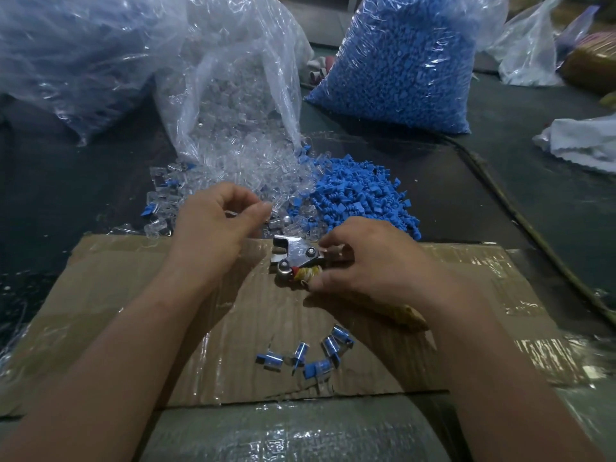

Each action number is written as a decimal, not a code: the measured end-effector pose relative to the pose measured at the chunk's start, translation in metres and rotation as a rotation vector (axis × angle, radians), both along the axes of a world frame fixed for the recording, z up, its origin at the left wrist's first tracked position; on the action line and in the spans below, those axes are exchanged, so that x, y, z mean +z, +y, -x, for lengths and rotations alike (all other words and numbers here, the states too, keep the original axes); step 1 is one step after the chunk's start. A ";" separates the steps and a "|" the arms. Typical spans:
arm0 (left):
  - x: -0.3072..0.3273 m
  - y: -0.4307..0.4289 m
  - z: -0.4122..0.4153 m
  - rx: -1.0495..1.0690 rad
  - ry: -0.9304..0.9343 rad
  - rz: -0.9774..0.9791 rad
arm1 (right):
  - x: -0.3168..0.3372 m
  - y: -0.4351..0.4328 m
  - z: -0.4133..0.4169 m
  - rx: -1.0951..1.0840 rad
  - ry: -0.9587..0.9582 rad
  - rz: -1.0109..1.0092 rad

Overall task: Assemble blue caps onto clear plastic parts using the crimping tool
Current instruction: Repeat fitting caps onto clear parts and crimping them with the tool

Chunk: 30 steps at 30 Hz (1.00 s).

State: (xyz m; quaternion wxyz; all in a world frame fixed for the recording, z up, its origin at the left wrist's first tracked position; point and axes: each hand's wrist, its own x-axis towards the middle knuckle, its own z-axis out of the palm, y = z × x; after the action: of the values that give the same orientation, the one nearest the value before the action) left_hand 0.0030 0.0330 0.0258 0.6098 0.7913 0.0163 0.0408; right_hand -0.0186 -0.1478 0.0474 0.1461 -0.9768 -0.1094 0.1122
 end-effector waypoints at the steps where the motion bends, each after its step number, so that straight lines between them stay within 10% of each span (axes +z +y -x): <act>1: 0.003 -0.001 0.002 -0.025 0.029 0.076 | -0.001 -0.003 -0.002 -0.037 -0.050 -0.063; 7: 0.013 -0.010 0.012 -0.221 0.171 0.394 | -0.016 -0.020 -0.022 -0.244 -0.396 -0.188; 21: 0.013 -0.017 0.017 -0.254 0.274 0.512 | -0.036 -0.019 -0.042 -0.221 -0.381 -0.063; 30: 0.014 -0.017 0.017 -0.251 0.250 0.569 | -0.017 -0.017 -0.024 -0.316 -0.430 -0.441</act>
State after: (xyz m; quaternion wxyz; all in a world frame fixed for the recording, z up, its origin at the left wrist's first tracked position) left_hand -0.0139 0.0163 0.0401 0.7997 0.5842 0.0040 -0.1383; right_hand 0.0055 -0.1648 0.0306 0.3428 -0.9279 -0.0065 -0.1466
